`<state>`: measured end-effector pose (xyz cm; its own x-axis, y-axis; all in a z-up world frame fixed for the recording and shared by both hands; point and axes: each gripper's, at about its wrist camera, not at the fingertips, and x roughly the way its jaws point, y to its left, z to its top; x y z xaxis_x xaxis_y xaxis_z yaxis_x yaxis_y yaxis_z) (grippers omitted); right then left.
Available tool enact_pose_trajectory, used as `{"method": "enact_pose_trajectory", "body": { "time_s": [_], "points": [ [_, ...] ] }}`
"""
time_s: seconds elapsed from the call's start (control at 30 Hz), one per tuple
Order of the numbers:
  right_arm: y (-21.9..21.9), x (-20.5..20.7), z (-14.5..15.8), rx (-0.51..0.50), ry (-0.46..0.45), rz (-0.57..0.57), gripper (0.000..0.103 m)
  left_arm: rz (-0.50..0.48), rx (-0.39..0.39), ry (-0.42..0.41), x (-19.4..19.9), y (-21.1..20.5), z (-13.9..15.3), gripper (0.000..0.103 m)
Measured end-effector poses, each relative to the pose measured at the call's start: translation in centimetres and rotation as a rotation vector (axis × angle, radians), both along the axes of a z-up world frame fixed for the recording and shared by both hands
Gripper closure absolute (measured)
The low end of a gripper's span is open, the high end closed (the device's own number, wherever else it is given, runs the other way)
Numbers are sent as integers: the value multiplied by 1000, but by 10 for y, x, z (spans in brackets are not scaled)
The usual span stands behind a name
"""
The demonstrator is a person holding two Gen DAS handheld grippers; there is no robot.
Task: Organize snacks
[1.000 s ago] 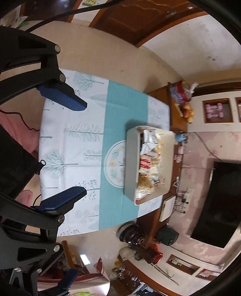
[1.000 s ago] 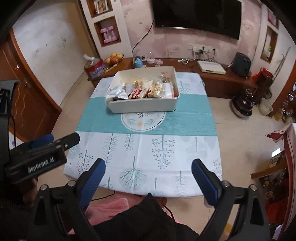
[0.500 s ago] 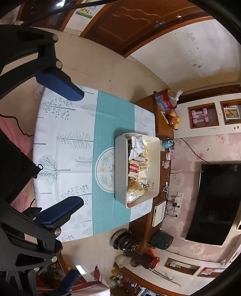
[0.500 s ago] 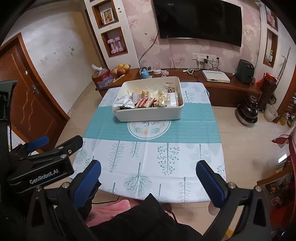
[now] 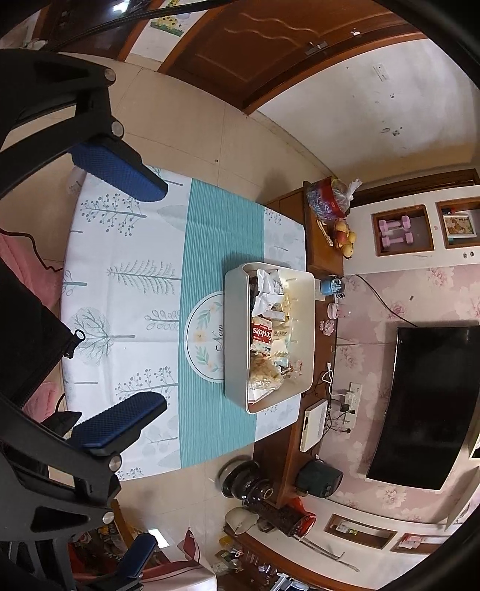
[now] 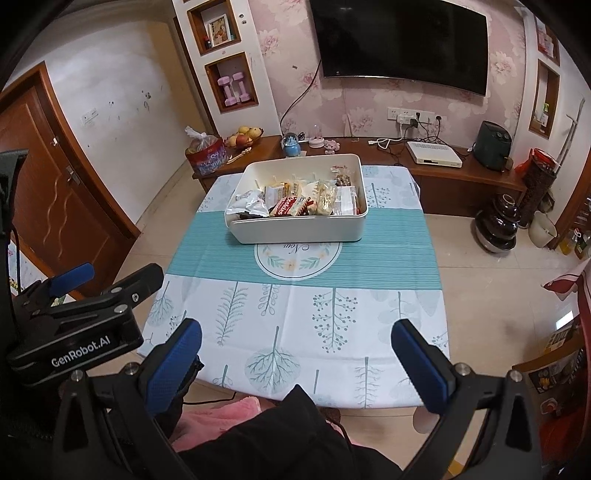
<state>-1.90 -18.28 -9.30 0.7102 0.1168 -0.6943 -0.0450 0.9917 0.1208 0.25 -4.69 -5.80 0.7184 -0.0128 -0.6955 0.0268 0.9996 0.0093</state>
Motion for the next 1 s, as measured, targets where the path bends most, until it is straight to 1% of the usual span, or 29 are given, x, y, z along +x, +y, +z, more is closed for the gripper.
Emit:
{"method": "enact_pose_trajectory", "body": {
  "time_s": [1.0],
  "points": [
    [-1, 6, -5, 11, 11, 2, 0, 6, 17, -9, 6, -2, 3, 1]
  ]
}}
